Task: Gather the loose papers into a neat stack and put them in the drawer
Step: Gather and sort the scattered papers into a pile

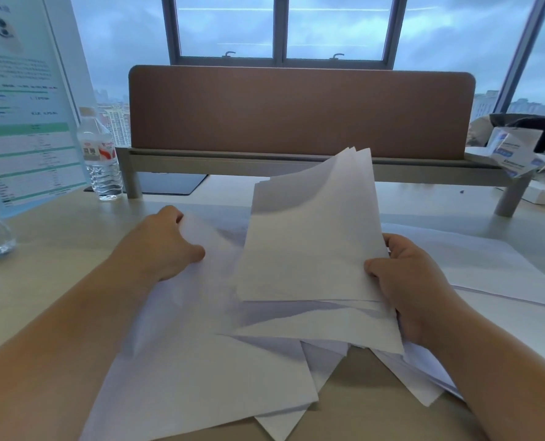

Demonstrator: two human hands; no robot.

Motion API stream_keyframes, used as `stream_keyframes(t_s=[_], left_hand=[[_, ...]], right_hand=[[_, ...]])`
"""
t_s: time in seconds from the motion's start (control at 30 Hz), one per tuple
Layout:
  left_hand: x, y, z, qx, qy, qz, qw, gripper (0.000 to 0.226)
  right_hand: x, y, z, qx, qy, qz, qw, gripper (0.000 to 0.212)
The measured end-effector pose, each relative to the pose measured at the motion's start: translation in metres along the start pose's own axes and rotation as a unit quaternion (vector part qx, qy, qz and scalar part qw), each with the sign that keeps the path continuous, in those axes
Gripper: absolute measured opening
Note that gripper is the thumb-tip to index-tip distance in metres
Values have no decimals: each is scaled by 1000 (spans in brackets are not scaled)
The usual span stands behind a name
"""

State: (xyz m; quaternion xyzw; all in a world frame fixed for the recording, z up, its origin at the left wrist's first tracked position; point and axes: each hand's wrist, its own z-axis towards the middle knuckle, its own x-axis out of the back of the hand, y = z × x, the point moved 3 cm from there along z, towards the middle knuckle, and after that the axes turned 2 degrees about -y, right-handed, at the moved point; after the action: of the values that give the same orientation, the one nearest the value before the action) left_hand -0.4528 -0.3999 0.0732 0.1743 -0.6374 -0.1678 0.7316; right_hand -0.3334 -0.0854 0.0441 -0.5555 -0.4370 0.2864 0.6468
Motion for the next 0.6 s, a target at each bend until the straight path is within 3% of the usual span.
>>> stream_keyframes(t_s=[0.2, 0.43, 0.6], left_hand=[[-1, 2, -5, 3, -2, 69, 998, 88], [-4, -2, -2, -23, 8, 116, 993, 66], [-10, -1, -2, -39, -22, 117, 992, 70]], right_hand=[[-2, 3, 1, -8, -10, 18, 1000, 44], [-2, 3, 0, -7, -14, 10, 1000, 44], [-3, 4, 2, -6, -11, 8, 1000, 44]])
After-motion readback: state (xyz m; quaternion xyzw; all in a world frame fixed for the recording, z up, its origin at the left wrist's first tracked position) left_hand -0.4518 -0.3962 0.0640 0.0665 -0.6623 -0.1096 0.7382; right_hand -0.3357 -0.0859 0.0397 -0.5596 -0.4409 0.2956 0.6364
